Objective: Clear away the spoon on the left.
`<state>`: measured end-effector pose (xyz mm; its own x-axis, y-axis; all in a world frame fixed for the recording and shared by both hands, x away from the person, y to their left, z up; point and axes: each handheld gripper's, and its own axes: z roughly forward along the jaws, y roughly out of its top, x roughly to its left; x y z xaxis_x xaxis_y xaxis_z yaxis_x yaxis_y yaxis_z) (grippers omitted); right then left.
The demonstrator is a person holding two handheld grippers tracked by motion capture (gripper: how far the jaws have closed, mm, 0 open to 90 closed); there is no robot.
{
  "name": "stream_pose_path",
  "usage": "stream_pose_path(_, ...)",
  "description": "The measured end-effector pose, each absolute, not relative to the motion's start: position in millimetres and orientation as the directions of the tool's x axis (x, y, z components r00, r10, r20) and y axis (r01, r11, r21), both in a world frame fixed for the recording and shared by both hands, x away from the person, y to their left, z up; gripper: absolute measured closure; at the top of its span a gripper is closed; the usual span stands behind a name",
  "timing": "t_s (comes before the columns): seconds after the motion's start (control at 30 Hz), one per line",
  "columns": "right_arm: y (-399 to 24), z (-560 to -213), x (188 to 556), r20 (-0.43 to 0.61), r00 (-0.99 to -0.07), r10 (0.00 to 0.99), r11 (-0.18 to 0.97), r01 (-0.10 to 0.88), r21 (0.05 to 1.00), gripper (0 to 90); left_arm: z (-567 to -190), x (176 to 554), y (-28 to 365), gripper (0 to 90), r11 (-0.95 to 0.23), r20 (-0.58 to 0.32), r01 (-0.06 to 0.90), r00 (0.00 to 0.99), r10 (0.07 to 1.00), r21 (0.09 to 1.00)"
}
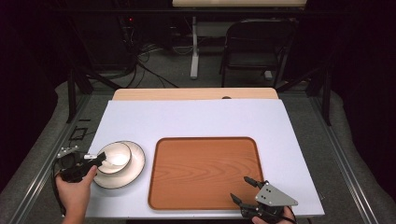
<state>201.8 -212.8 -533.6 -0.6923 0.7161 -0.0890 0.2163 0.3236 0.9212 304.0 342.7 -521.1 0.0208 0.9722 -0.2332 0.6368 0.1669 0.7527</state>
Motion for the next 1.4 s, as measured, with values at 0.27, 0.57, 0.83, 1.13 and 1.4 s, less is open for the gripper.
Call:
stream_pose_path(0.27, -212.9, -533.6, 201.8, -0.088, -0.692, 0.716, 0.324, 0.217, 0.921, 29.8, -522.4, 302.5, 344.0, 47.1, 0.192, -0.260, 0.608, 0.026, 0.965, 0.770)
stream_pose_path(0.57, -212.4, -533.8, 201.9, -0.086, -0.694, 0.715, 0.323, 0.218, 0.921, 29.8, -520.9, 303.0, 346.0, 59.0, 0.187, -0.276, 0.606, 0.056, 0.960, 0.773)
stream_pose_path(0.83, -212.7, -533.8, 201.9, -0.086, -0.693, 0.715, 0.323, 0.219, 0.921, 29.8, -514.9, 303.4, 343.7, 68.5, 0.170, -0.249, 0.588, 0.055, 0.967, 0.791)
stream_pose_path(1.13, -212.6, -533.8, 201.9, -0.086, -0.694, 0.715, 0.323, 0.218, 0.921, 29.8, -510.5, 302.4, 343.6, 75.6, 0.169, -0.251, 0.569, 0.068, 0.966, 0.805)
stream_pose_path(1.4, -212.3, -533.8, 201.8, -0.086, -0.694, 0.715, 0.322, 0.218, 0.921, 29.8, -503.6, 301.2, 343.0, 80.6, 0.166, -0.248, 0.551, 0.077, 0.966, 0.818)
